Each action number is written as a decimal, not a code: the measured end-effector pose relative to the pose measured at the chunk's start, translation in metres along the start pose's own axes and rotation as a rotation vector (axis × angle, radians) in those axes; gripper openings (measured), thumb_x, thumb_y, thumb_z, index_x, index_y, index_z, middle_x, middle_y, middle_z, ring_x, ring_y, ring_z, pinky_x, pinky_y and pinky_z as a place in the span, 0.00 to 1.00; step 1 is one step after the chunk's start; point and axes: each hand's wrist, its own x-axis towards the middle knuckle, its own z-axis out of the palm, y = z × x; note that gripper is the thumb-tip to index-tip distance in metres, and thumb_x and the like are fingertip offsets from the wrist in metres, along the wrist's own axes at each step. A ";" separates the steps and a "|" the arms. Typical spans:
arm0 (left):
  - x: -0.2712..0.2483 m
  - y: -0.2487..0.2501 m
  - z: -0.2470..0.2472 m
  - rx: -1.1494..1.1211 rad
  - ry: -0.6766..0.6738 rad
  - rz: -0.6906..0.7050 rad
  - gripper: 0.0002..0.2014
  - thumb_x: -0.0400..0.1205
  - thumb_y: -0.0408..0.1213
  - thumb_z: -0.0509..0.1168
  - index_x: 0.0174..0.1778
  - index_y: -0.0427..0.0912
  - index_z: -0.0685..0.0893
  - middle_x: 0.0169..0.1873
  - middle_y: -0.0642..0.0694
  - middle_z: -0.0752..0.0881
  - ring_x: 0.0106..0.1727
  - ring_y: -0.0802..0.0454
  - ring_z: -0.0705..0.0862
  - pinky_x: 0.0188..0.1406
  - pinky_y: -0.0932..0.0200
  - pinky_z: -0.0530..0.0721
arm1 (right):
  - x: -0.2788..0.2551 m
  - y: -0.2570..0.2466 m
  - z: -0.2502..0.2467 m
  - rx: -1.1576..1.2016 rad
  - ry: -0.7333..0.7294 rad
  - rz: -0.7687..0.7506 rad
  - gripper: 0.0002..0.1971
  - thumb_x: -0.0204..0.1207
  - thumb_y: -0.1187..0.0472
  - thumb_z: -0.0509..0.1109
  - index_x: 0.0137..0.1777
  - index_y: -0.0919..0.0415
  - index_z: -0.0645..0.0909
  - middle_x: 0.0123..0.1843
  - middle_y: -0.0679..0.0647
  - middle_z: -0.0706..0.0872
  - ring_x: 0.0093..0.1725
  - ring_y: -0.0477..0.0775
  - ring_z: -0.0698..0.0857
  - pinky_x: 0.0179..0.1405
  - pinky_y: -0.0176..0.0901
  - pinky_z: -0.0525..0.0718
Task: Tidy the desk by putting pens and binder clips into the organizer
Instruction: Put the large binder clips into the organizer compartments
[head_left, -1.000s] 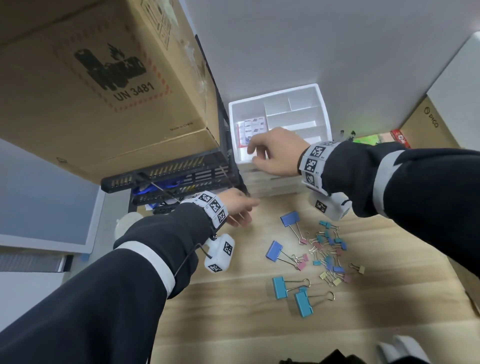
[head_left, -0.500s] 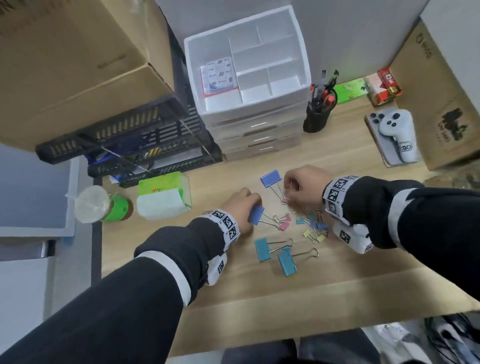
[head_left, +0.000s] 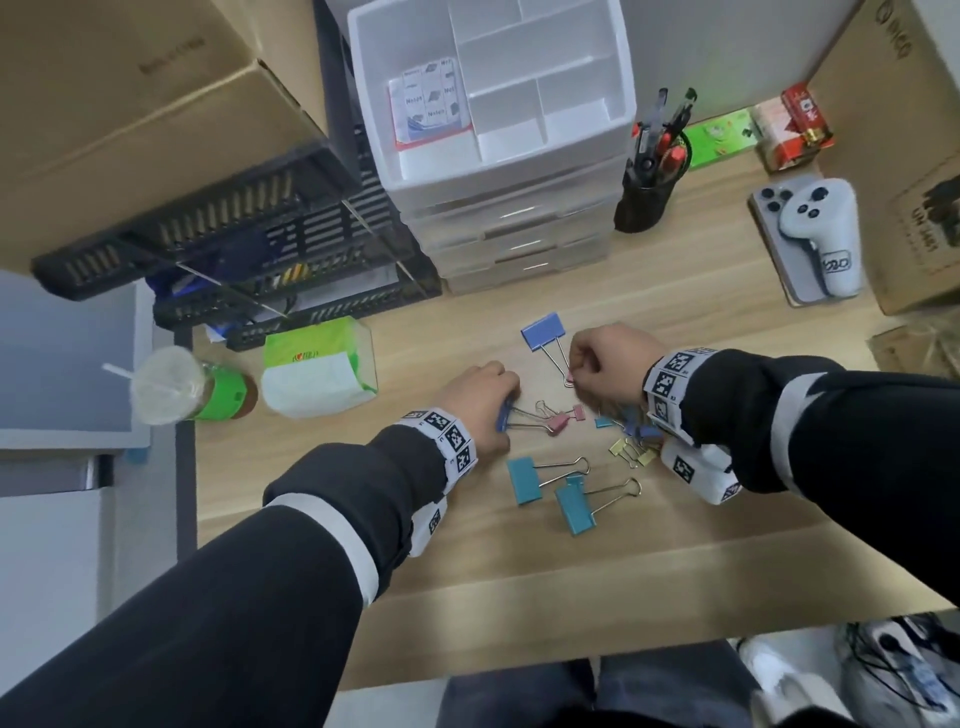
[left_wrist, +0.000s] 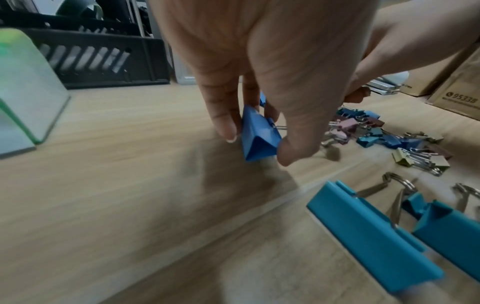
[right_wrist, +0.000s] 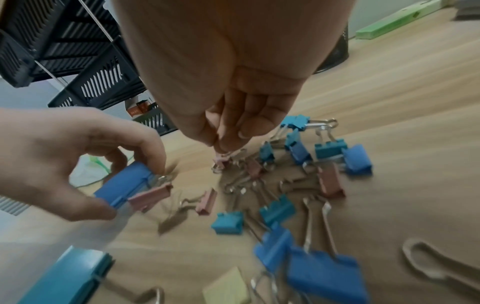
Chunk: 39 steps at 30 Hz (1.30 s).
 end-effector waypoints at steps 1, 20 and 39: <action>-0.004 -0.003 -0.003 -0.007 -0.004 -0.012 0.26 0.67 0.47 0.77 0.60 0.47 0.79 0.54 0.47 0.81 0.54 0.45 0.81 0.52 0.48 0.84 | 0.004 -0.003 -0.002 -0.003 0.024 0.003 0.02 0.72 0.57 0.68 0.40 0.48 0.79 0.36 0.43 0.83 0.42 0.52 0.85 0.42 0.43 0.83; -0.036 -0.018 0.015 -0.229 -0.308 -0.147 0.11 0.83 0.38 0.59 0.57 0.40 0.83 0.52 0.39 0.86 0.55 0.38 0.83 0.57 0.48 0.82 | 0.049 -0.048 0.013 -0.293 0.085 0.152 0.26 0.71 0.42 0.73 0.64 0.53 0.73 0.59 0.59 0.73 0.50 0.62 0.80 0.42 0.49 0.81; -0.022 0.025 0.027 -0.012 -0.225 -0.086 0.41 0.56 0.65 0.81 0.56 0.47 0.72 0.41 0.49 0.81 0.40 0.47 0.82 0.39 0.48 0.87 | 0.012 -0.020 0.002 0.170 0.064 -0.051 0.26 0.69 0.51 0.76 0.64 0.61 0.74 0.56 0.56 0.74 0.50 0.59 0.80 0.52 0.49 0.81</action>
